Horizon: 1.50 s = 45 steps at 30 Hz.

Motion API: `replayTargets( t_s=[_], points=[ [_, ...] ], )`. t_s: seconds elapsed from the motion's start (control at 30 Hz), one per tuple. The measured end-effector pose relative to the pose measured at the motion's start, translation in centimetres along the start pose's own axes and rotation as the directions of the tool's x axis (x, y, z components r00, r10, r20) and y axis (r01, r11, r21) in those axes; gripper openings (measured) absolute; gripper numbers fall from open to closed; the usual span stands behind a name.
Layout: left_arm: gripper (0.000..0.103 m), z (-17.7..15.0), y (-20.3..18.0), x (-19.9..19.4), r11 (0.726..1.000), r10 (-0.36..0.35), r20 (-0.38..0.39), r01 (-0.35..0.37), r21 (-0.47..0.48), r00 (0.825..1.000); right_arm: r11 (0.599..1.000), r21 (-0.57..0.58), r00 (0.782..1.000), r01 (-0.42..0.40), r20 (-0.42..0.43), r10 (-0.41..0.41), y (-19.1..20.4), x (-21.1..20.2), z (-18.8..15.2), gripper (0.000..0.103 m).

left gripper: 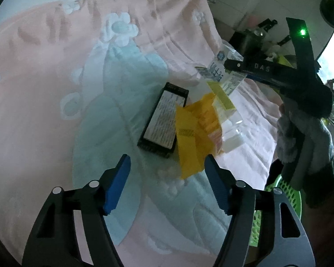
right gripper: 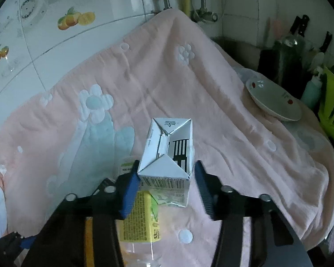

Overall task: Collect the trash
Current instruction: 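Grasp the small white milk carton with the right gripper while the left grasps the yellow packet, then drop the carton into the basket with the right gripper while the left drops the yellow packet in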

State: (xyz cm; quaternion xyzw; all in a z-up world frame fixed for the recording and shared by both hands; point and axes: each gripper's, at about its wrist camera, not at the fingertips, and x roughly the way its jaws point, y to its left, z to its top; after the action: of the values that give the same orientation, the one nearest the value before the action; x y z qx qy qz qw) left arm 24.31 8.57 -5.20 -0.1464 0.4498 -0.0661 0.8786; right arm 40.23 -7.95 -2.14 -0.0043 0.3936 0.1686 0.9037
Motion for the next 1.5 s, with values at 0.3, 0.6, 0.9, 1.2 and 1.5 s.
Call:
replayTargets(
  t_s=[0.3, 0.6, 0.9, 1.2, 1.5],
  points=[
    [0.061, 2.1, -1.3, 2.3, 1.0, -0.014, 0.008, 0.014, 0.015, 1.0, 0.999, -0.029, 0.999, 0.019, 0.038, -0.018, -0.1, -1.3, -0.3, 0.041],
    [0.021, 2.2, -1.4, 4.0, 0.999, -0.051, -0.028, 0.051, 0.011, 0.998, 0.999, -0.037, 0.998, 0.023, 0.06, -0.021, -1.3, -4.4, -1.3, 0.041],
    [0.001, 0.7, -2.1, 1.8, 0.997, -0.064, -0.004, 0.064, 0.053, 0.998, 1.0, -0.021, 0.995, 0.006, 0.096, -0.004, -2.4, -8.5, -3.6, 0.041],
    [0.0, -1.4, -3.6, -2.1, 0.991, -0.099, 0.031, 0.095, 0.095, 0.995, 1.0, -0.003, 0.992, -0.008, 0.126, 0.008, -3.1, -13.2, -7.2, 0.041],
    [0.0, -4.0, -7.3, -4.4, 0.973, -0.175, 0.028, 0.168, 0.157, 0.984, 1.0, 0.021, 0.989, 0.012, 0.146, -0.015, -4.4, -18.2, -12.1, 0.041]
  ],
)
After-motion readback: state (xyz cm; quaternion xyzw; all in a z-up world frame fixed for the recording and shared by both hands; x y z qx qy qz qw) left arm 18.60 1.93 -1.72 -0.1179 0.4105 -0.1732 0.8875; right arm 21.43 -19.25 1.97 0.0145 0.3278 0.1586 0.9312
